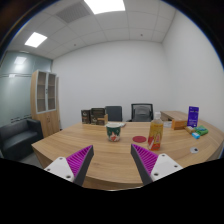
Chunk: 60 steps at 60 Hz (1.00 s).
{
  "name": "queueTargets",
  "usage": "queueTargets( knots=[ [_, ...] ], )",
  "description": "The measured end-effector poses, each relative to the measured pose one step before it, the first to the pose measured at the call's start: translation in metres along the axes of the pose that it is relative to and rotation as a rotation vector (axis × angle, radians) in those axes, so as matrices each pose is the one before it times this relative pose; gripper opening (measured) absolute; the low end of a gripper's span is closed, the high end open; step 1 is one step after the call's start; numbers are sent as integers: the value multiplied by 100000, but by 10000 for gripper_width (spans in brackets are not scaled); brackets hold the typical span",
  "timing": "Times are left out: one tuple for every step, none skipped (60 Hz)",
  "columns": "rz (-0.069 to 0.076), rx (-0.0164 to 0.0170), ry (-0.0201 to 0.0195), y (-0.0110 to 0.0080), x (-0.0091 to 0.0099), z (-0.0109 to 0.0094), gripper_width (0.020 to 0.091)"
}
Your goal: Pour water
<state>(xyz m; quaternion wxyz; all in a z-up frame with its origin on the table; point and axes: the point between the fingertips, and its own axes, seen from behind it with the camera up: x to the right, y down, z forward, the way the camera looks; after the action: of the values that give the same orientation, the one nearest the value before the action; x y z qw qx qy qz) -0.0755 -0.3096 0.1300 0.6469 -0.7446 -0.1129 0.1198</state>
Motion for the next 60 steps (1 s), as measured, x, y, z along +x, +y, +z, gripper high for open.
queueTargets(
  knots=[
    [266, -11, -293, 0, -66, 8, 826],
    [280, 24, -149, -18, 12, 22, 825],
    [315, 59, 115, -23, 123, 25, 821],
    [276, 89, 250, -21, 197, 31, 818],
    [86, 107, 173, -24, 175, 1, 820],
    [-70, 125, 154, -19, 185, 7, 821],
    [-131, 189, 293, -59, 26, 78, 822],
    [-179, 160, 390, 1, 275, 66, 821],
    [-162, 113, 546, -27, 302, 47, 822],
    [-187, 81, 653, -54, 352, 109, 822],
    [-220, 46, 732, -65, 404, 147, 823],
    [-268, 132, 743, -57, 461, 203, 821],
    [-206, 128, 727, -97, 486, 259, 821],
    [-95, 195, 727, -114, 499, 271, 822],
    [-102, 384, 669, -114, 473, 305, 822],
    [4, 531, 600, -120, 532, 367, 820],
    [166, 587, 528, -133, 522, 433, 822],
    [301, 559, 520, -82, 534, 474, 821],
    [271, 410, 399, -49, 496, 504, 820],
    [199, 27, 471, 52, 586, 550, 819],
    [108, -428, 677, 141, 655, 580, 819],
    [48, -640, 880, 172, 677, 610, 819],
    [-118, -528, 998, 95, 720, 640, 819],
    [-168, -124, 1029, -26, 705, 686, 822],
    [-325, 115, 1040, -72, 724, 716, 821],
    [-412, 242, 1109, -77, 716, 715, 820],
    [-375, 204, 1282, -105, 725, 718, 821],
    [-391, 87, 1401, -37, 820, 768, 819],
    [-469, -129, 1487, 40, 786, 754, 819],
    [-486, -269, 1472, 90, 765, 743, 819],
    [-345, -242, 1489, 65, 724, 734, 820],
    [-198, -552, 1353, 61, 598, 843, 818],
    [-97, -218, 846, 83, 489, 760, 818],
    [-67, -310, 524, 131, 373, 778, 821],
    [-79, -482, 494, 142, 392, 767, 823],
    [30, -826, 421, 276, 323, 734, 823],
    [135, -1039, 344, 302, 316, 733, 822],
    [216, -950, 234, 241, 261, 733, 822],
    [191, -722, 29, 156, 139, 668, 821],
    [180, -505, -201, 86, 101, 676, 821],
    [252, -315, -531, 47, 6, 646, 821],
    [173, -106, -747, 25, -38, 624, 822],
    [95, 6, -777, -29, -48, 554, 823],
    [134, -131, -425, 29, 45, 512, 822],
    [149, -394, -67, 76, 102, 501, 821],
    [0, -349, -38, 83, 119, 483, 824],
    [-249, -84, 93, -43, 142, 442, 830],
    [-523, 242, 274, -116, 161, 451, 831],
    [-588, 405, 493, -98, 204, 454, 830],
    [-464, 386, 648, -87, 262, 410, 825],
    [-280, 404, 925, -75, 276, 411, 820],
    [22, 274, 769, -59, 210, 375, 821],
    [397, 162, 624, -10, 152, 353, 822],
    [715, 23, 355, 32, 39, 336, 822],
    [803, -69, -67, 24, -55, 304, 823],
    [746, -97, -480, 40, -92, 280, 820],
    [648, -169, -647, 53, -137, 295, 810],
    [495, -92, -771, 75, -105, 289, 795],
    [531, -212, -734, 91, -154, 255, 764],
    [482, -285, -393, 117, -20, 260, 710]
  ],
)
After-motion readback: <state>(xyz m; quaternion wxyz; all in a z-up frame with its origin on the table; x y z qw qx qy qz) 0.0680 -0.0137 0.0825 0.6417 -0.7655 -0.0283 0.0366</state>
